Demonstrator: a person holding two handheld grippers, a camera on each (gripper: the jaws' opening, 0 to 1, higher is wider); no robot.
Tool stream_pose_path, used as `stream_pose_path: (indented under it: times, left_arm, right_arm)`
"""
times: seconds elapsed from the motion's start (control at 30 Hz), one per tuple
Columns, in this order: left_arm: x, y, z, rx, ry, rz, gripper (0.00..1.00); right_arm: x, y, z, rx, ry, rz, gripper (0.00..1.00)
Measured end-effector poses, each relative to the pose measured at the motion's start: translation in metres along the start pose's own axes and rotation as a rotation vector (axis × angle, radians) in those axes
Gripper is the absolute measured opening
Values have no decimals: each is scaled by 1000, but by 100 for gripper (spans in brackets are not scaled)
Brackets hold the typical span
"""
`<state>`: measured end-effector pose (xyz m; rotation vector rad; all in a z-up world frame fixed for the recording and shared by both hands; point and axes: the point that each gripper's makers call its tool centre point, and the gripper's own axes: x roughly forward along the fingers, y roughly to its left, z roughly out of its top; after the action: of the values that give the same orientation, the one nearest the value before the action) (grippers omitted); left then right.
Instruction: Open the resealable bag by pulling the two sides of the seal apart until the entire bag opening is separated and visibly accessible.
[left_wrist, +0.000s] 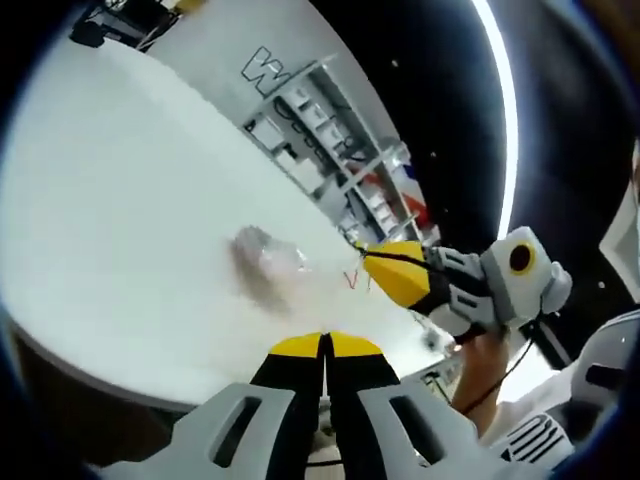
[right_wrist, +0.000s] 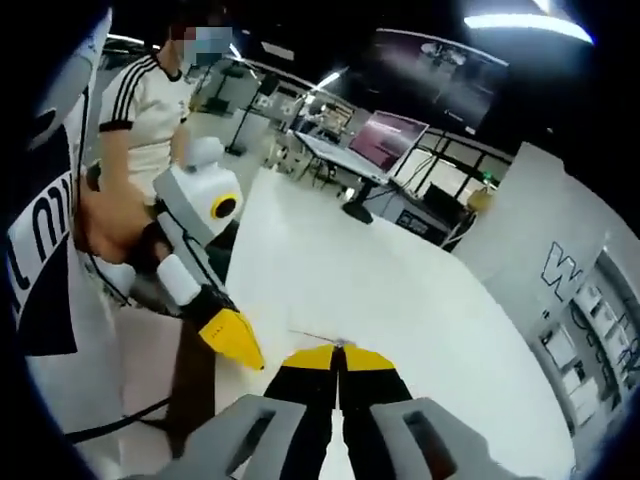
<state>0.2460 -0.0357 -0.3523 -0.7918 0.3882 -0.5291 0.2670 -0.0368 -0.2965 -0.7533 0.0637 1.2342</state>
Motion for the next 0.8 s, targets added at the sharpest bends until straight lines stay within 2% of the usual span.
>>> stream_pose_path:
  times: [0.1,0.23,0.3,0.33,0.53,0.67,0.8]
  left_arm:
    - [0,-2,3,5,-9,-5,1]
    - [0,-1,2,4,-8,-4,1]
    - [-1,0,1,0,-7,-4,1]
    - [-1,-1,1,0,-7,-4,1]
    - [-2,-3,0,9,-1,-10,1]
    - [-2,-4,-3,23,14,-11,1]
    - [1,-5,-6,31,32,-11,1]
  right_arm:
    - [2,1,-3,-20,-1,-13,0]
    - [6,14,-9,-45,16,19,0]
    - [11,22,-13,-54,31,41,10]
    - [12,27,-15,-58,45,54,12]
    - [23,34,-22,-91,77,57,12]
    - [27,25,-19,-108,65,7,9]
    - [20,-3,4,-94,-44,-151,8]
